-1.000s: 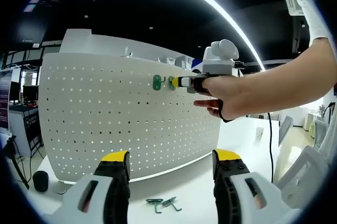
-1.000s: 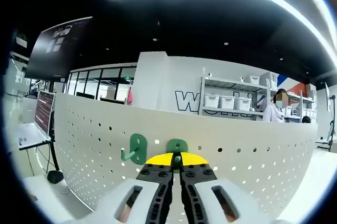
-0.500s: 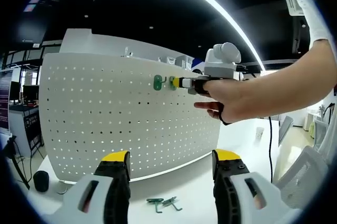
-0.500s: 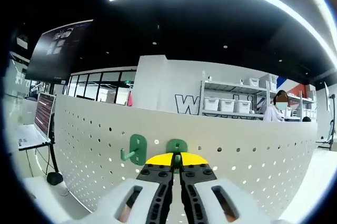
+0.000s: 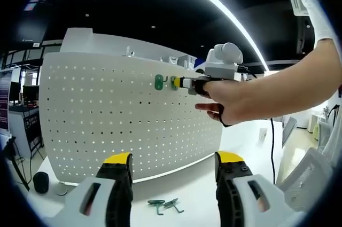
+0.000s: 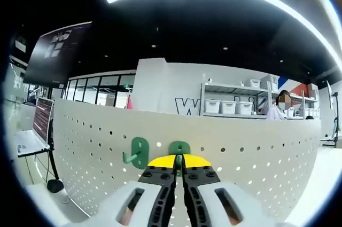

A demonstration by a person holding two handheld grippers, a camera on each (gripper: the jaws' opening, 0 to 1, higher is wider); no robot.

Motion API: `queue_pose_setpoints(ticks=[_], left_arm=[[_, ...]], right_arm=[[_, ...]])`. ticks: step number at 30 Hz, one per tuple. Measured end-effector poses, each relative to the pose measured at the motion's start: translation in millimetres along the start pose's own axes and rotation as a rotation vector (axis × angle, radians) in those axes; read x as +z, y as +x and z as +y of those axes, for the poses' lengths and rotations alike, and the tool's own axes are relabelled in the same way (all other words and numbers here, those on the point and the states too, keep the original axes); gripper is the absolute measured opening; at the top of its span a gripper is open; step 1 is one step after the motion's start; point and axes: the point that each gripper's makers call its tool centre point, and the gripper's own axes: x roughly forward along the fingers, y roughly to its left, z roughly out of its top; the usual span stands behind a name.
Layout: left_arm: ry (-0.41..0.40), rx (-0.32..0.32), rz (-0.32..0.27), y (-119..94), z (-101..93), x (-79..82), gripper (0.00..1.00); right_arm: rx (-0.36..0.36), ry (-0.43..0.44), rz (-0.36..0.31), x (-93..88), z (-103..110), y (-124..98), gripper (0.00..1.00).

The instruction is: Insert the hook assembly into the mounting plate slot until the hook locks in place.

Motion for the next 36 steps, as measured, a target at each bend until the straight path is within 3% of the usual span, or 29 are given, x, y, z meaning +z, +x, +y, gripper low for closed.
queue_pose_setpoints(ticks=[2,6,8,14,24,36], left_arm=[[0.002,-0.001,-0.001,0.3,-0.6,0.8,0.64],[0.001,-0.005,0.001,0.8,-2.6,0.5,0.64],[0.001,-0.004,-0.001,0.7,-2.2,0.4,0.64],[0.0,-0.003,0.001,-0.1,-1.8,0.2,0.64],[-0.003,-0.004,0.004,-1.0,-2.3,-1.4,0.63],[-0.007,0.001,0.011,-4.2,-1.0,-4.0,0.62]], right_arm=[[0.002,-0.008,0.002,0.1,0.4,-1.4,0.01],[0.014,0.075,0.005,-0.5,-0.8,-2.5,0.02],[0.025,0.06,0.006,-0.4,1.6,-3.3,0.03],[0.048,0.091,0.03,-6.3,6.6,-6.1,0.15],[0.051,0.113,0.05,-4.5,0.4,-4.2,0.02],[0.04,0.095,0.058,-5.9,1.5,-3.1,0.0]])
